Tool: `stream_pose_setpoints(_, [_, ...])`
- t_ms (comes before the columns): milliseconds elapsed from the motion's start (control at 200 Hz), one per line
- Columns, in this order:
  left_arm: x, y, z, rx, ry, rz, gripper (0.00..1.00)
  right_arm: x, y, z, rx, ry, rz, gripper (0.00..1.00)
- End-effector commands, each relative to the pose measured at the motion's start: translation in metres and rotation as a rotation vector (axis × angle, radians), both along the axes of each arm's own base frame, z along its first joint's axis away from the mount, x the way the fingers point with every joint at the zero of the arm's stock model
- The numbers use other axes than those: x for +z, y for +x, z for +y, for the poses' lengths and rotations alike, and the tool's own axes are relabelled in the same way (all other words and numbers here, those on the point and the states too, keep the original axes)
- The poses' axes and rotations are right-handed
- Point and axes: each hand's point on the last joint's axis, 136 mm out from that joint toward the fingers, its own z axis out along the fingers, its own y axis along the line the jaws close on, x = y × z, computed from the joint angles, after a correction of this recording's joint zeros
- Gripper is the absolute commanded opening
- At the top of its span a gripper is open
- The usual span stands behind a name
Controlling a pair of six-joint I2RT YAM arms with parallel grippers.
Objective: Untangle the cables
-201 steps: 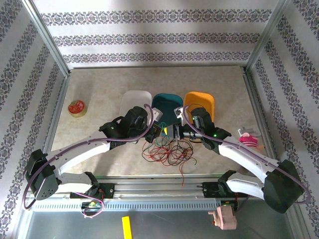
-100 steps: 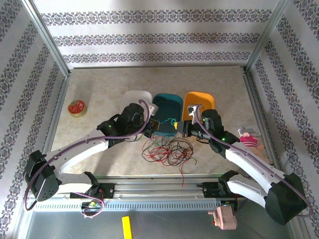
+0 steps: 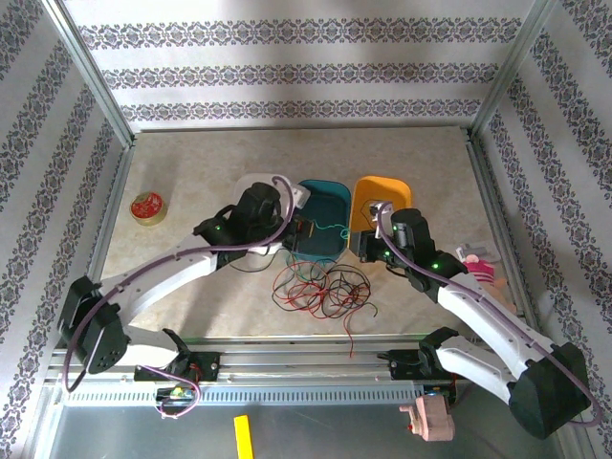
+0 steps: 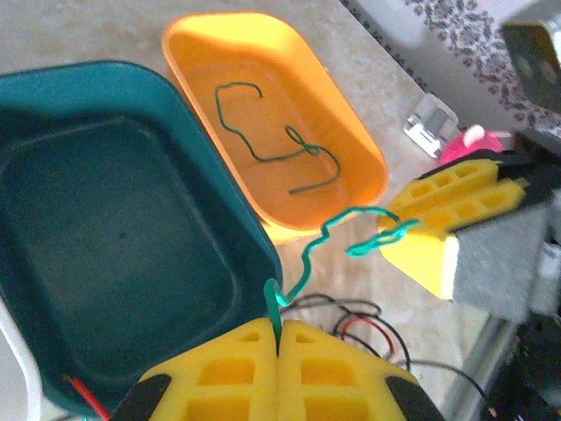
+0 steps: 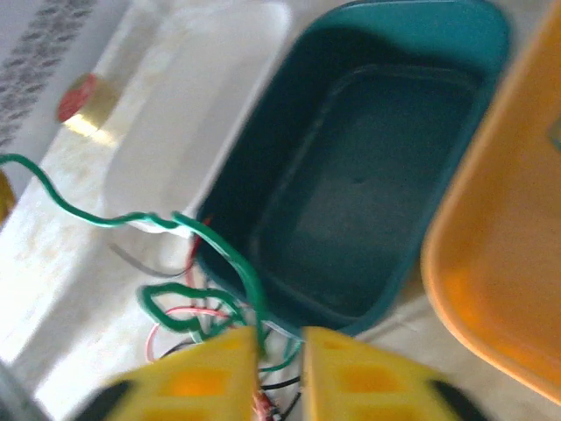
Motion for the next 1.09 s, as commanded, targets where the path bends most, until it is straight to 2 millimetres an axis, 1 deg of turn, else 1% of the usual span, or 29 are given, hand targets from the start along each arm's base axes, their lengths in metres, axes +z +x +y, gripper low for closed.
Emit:
stream_pose_setpoints(0, [0.021,0.039,-0.007,0.074,-0.054,-0.061,0.0,0.001,0.01,-0.037,-0.181,-0.076,-0.008,0.45])
stream_pose_setpoints(85, [0.015,0.06,-0.024,0.084,-0.059,-0.044,0.0,0.012,0.015,-0.064,-0.323,-0.077,-0.043,0.5])
stream_pose_setpoints(195, [-0.004,0.082,-0.051,0.052,-0.016,-0.015,0.0,0.025,0.012,-0.106,-0.525,-0.074,-0.102,0.55])
stream_pose_setpoints(210, [-0.004,0.084,-0.055,0.047,-0.013,-0.015,0.0,0.025,0.01,-0.111,-0.549,-0.075,-0.104,0.55])
stream_pose_setpoints(280, [-0.018,0.095,-0.072,0.048,0.025,0.011,0.0,0.023,0.004,-0.131,-0.627,-0.072,-0.1,0.56])
stream_pose_setpoints(340, [-0.027,0.101,-0.088,0.046,0.03,0.034,0.0,0.017,0.0,-0.14,-0.656,-0.062,-0.077,0.56])
stream_pose_setpoints(375, [-0.031,0.103,-0.097,0.047,0.023,0.044,0.0,0.012,-0.003,-0.142,-0.658,-0.057,-0.055,0.56])
stream_pose_setpoints(470, [-0.037,0.113,-0.119,0.082,0.003,0.043,0.0,0.002,-0.009,-0.144,-0.652,-0.054,-0.01,0.56])
stream_pose_setpoints(545, [-0.046,0.121,-0.134,0.111,0.018,0.032,0.0,-0.001,-0.012,-0.142,-0.636,-0.052,-0.002,0.56])
stream_pose_setpoints(605, [-0.047,0.128,-0.145,0.14,0.024,0.008,0.0,-0.002,-0.013,-0.139,-0.616,-0.048,0.003,0.56])
stream_pose_setpoints(645, [-0.049,0.132,-0.152,0.151,0.024,-0.001,0.06,-0.003,-0.013,-0.137,-0.605,-0.047,0.009,0.56])
stream_pose_setpoints(690, [-0.053,0.137,-0.155,0.18,0.031,0.001,0.13,-0.005,-0.013,-0.134,-0.587,-0.049,0.02,0.56])
stream_pose_setpoints(710, [-0.055,0.14,-0.155,0.195,0.033,0.005,0.2,-0.006,-0.012,-0.132,-0.575,-0.05,0.024,0.56])
stream_pose_setpoints(730, [-0.056,0.141,-0.156,0.204,0.034,0.006,0.29,-0.006,-0.012,-0.13,-0.564,-0.05,0.027,0.56])
stream_pose_setpoints(755, [-0.057,0.144,-0.156,0.217,0.035,0.006,0.42,-0.006,-0.012,-0.127,-0.547,-0.052,0.032,0.56])
stream_pose_setpoints(780, [-0.058,0.146,-0.153,0.237,0.041,0.003,0.49,-0.008,-0.012,-0.126,-0.534,-0.056,0.041,0.56])
stream_pose_setpoints(820, [-0.056,0.149,-0.15,0.259,0.047,-0.01,0.64,-0.008,-0.011,-0.121,-0.506,-0.054,0.048,0.56])
stream_pose_setpoints(850, [-0.053,0.15,-0.147,0.269,0.056,-0.024,0.7,-0.009,-0.012,-0.117,-0.477,-0.053,0.056,0.56])
stream_pose_setpoints(894, [-0.046,0.15,-0.142,0.277,0.066,-0.048,0.73,-0.01,-0.012,-0.111,-0.446,-0.051,0.07,0.56])
stream_pose_setpoints(964, [-0.032,0.145,-0.132,0.271,0.081,-0.091,0.74,-0.013,-0.013,-0.1,-0.378,-0.048,0.085,0.56])
stream_pose_setpoints(994, [-0.027,0.142,-0.126,0.268,0.088,-0.107,0.74,-0.014,-0.013,-0.096,-0.356,-0.052,0.091,0.56])
stream_pose_setpoints(1089, [-0.021,0.124,-0.104,0.248,0.138,-0.137,0.75,-0.02,-0.016,-0.079,-0.271,-0.082,0.095,0.56])
